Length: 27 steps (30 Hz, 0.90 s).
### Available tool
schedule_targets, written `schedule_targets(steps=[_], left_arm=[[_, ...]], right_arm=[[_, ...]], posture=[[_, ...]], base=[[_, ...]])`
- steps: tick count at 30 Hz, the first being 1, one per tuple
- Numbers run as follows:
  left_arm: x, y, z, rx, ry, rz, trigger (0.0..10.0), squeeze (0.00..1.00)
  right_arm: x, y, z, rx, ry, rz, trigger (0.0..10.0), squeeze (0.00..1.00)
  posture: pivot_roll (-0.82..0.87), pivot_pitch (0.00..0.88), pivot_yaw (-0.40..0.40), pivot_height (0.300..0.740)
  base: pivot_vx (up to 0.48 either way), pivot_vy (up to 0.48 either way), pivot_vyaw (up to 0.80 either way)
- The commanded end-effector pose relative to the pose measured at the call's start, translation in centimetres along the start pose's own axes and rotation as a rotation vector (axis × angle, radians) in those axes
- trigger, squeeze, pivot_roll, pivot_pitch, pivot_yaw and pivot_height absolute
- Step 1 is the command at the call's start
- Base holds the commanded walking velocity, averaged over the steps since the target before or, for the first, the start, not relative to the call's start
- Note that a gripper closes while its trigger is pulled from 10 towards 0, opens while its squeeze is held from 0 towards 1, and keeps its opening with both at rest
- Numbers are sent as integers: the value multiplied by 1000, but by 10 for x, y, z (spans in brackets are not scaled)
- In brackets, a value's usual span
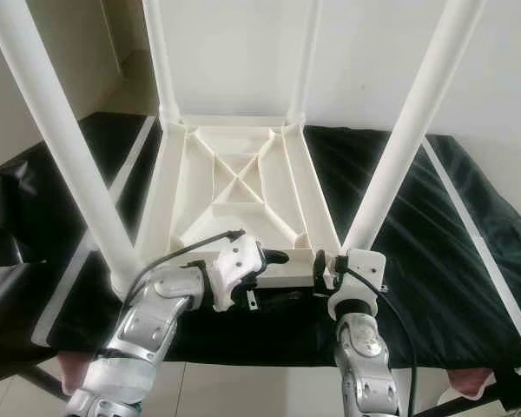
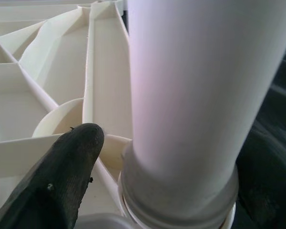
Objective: Building children table
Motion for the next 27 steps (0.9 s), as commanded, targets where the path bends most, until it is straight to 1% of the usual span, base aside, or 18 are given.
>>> schedule_targets(steps=[1,2,3,4,5,8,10,11,13,14,16,17,18,24,25,27], left_arm=[[16,-6,-3,34,187,22,10000,0],[16,-6,-3,34,187,22,10000,0],[12,-5,-3,23,163,22,10000,0],[10,-4,-3,14,149,29,10000,0],[10,-4,-3,14,149,29,10000,0],[9,-2,-3,9,137,28,10000,0],[9,-2,-3,9,137,29,10000,0],[9,-2,-3,9,137,29,10000,0],[9,-2,-3,6,132,28,10000,0],[9,-2,-3,6,132,28,10000,0],[8,-1,-3,4,124,30,10000,0],[8,-1,-3,4,124,30,10000,0],[8,0,-3,1,123,32,10000,0],[9,0,-3,-2,128,36,10000,0],[9,1,-3,-2,130,36,10000,0],[9,1,-3,-2,130,36,10000,0]], right_arm=[[-3,5,-1,-11,59,-2,10000,0],[-3,5,-1,-11,59,-2,10000,0],[-3,6,0,-4,112,1,10000,0],[-4,10,0,-10,165,-17,10000,0],[-4,10,0,-10,165,-17,10000,0],[-7,16,2,-13,253,-82,10000,0],[-9,17,3,-9,266,-93,10000,0],[-9,17,3,-9,266,-93,10000,0],[-6,16,4,6,332,-137,10000,0],[-6,16,4,6,332,-137,10000,0],[-4,15,6,23,397,-181,10000,0],[-4,15,6,23,397,-181,10000,0],[-6,16,11,36,437,-215,10000,0],[-9,15,19,57,470,-235,10000,0],[-10,14,20,63,472,-234,6157,0],[-10,14,20,63,472,-234,6157,0]], posture=[[-10,0,-38,740],[-10,0,-38,740],[-9,0,-39,740],[-10,0,-37,740],[-10,0,-37,740],[-10,0,-34,740],[-10,0,-34,740],[-10,0,-34,740],[-14,0,-31,740],[-14,0,-31,740],[-17,0,-28,740],[-17,0,-28,740],[-18,0,-26,740],[-14,0,-28,740],[-14,0,-28,740],[-14,0,-28,740]], base=[[0,0,0],[0,0,0],[0,0,0],[0,0,0],[0,0,0],[0,0,0],[0,0,0],[0,0,0],[0,0,0],[0,0,0],[0,0,0],[0,0,0],[0,0,0],[0,0,0],[0,0,0],[0,0,0]])
Point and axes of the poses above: a point about 5 cm out from each wrist's last joint towards the gripper, its own z axis pointing out of the wrist towards the gripper, its own y axis along the axis of the wrist's last joint, x = y × z, the point moved 6 cm from there along z, pointing out of the wrist towards the gripper, and after that the axes turned 8 degrees about z, right-handed, at the moved point
